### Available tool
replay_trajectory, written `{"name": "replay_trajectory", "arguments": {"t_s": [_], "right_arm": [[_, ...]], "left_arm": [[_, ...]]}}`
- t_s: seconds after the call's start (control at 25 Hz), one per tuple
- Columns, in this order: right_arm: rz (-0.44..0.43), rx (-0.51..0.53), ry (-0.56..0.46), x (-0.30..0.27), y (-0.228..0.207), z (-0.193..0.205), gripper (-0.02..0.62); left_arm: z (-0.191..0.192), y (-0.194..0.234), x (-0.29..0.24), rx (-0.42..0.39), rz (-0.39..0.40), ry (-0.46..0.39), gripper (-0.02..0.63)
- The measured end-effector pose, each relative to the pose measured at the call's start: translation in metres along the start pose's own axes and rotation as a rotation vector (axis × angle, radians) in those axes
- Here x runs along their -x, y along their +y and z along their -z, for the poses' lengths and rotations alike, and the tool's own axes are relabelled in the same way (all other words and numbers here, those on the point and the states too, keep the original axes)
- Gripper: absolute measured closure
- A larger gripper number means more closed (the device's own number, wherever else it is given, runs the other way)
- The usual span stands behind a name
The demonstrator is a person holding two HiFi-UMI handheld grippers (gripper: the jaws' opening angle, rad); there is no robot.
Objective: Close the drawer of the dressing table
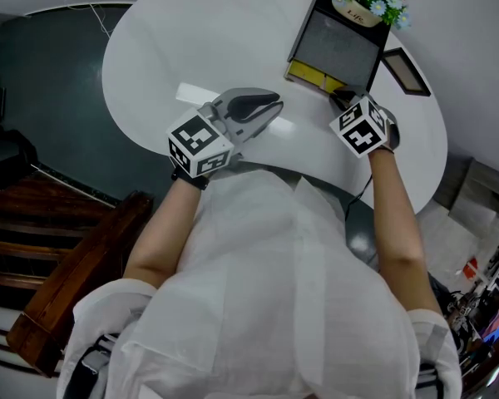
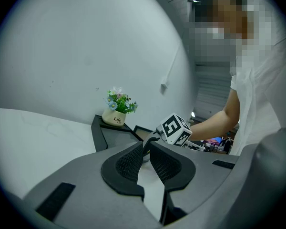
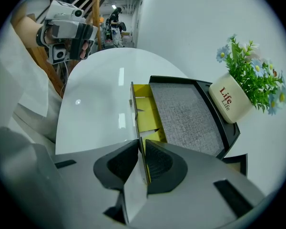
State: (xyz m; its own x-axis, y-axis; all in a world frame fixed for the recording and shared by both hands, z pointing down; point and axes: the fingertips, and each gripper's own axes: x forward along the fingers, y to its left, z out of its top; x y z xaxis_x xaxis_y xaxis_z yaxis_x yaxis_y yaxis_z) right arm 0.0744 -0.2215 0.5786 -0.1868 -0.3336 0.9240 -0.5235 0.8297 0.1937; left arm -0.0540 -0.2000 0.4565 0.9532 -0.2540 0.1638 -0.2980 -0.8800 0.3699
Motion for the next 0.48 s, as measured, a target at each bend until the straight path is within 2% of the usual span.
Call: {"name": "replay_trajectory", "arguments": {"t_s": [0.24, 0.48], "right_arm": [[0.037, 0.035, -0.001, -0.0003, -0.0025, -0.0008, 0.563], [0.093, 0.138, 0.005, 0.0012, -0.0016, -0.0015, 0.56]], "left_arm": [[-0.0007, 0.0017, -0.0032, 0.0, 0.003, 0.003, 0.549], [-0.0008, 0.0019, -0.0072, 0.002, 0.008, 0.011, 0.549]]}}
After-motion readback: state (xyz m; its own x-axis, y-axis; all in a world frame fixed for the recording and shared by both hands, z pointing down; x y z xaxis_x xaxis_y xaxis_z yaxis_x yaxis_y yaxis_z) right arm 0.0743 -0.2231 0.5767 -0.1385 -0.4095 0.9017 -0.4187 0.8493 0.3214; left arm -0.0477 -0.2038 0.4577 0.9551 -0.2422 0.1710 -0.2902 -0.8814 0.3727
